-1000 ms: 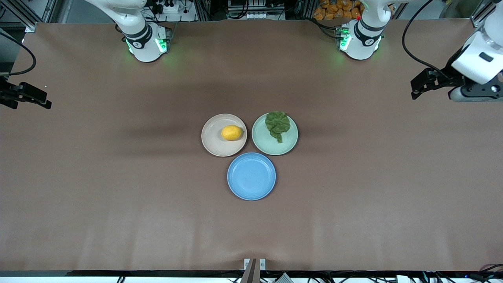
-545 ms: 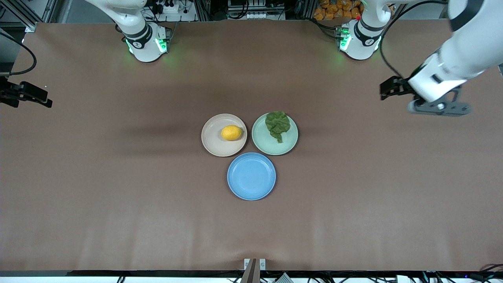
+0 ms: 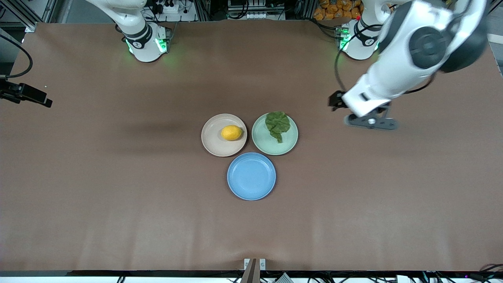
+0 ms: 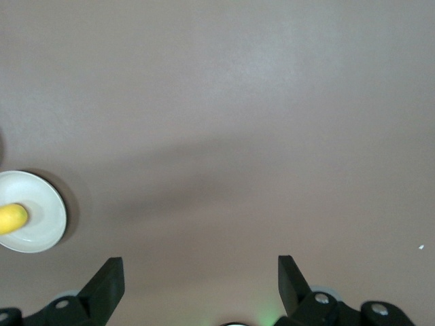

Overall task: Pick lemon and lettuce from plates
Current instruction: 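Move the left gripper toward the lettuce on the green plate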

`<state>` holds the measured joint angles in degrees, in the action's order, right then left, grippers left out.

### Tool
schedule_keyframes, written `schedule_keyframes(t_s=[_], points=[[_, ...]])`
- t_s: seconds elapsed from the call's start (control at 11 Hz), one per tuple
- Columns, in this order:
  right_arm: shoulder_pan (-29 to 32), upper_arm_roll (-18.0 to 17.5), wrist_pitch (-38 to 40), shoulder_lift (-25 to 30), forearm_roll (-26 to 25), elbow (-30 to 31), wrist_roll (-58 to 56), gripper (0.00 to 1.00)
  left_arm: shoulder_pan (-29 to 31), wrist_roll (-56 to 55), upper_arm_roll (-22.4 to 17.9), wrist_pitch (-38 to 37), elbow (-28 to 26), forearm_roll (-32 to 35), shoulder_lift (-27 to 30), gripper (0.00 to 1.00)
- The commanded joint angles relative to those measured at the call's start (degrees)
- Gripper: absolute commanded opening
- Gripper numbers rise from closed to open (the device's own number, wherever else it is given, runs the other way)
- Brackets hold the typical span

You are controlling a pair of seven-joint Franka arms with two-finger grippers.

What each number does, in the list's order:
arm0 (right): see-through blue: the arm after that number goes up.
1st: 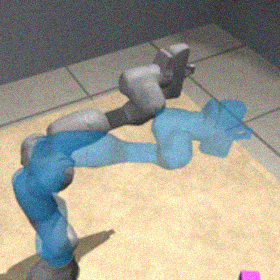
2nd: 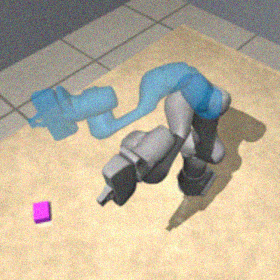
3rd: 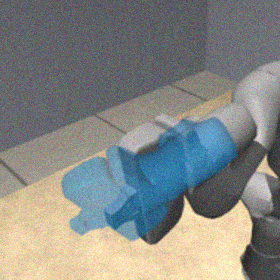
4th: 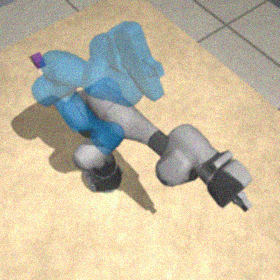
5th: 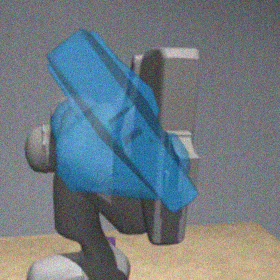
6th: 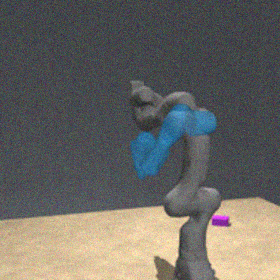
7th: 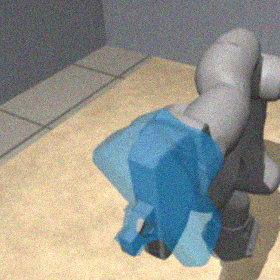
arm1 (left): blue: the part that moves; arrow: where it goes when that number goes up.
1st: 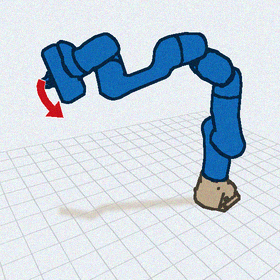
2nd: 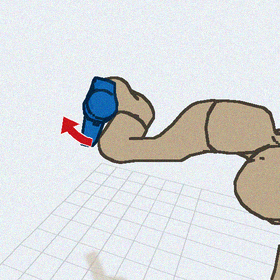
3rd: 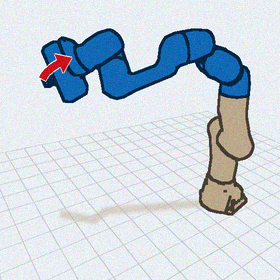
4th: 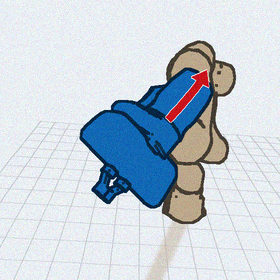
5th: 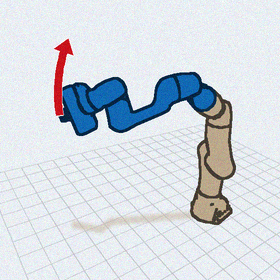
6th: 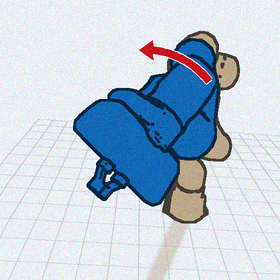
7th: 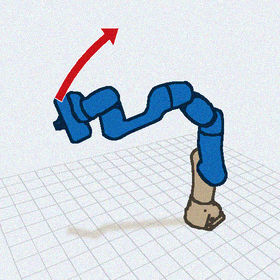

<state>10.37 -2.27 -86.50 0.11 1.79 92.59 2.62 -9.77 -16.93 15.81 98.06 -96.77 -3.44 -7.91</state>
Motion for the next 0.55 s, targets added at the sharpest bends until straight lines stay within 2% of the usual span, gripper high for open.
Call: schedule_keyframes(t_s=[0.0, 0.27, 0.45], points=[[-1.0, -0.7, 1.7, -0.4, 1.5, -0.9, 10.4, 1.00, -6.6, -9.4, 0.3, 4.8, 0.4, -0.1, -6.0, 1.00], [-5.2, -0.7, 1.8, -0.7, 1.5, -0.6, 22.8, 1.00, -13.8, -18.0, 0.3, 10.6, 0.4, 3.1, -13.1, 1.00], [-8.0, -0.7, 1.3, -1.6, 4.3, -0.5, 32.5, 1.00, -15.9, -20.6, 0.2, 15.1, 0.5, 4.3, -17.6, 1.00]])
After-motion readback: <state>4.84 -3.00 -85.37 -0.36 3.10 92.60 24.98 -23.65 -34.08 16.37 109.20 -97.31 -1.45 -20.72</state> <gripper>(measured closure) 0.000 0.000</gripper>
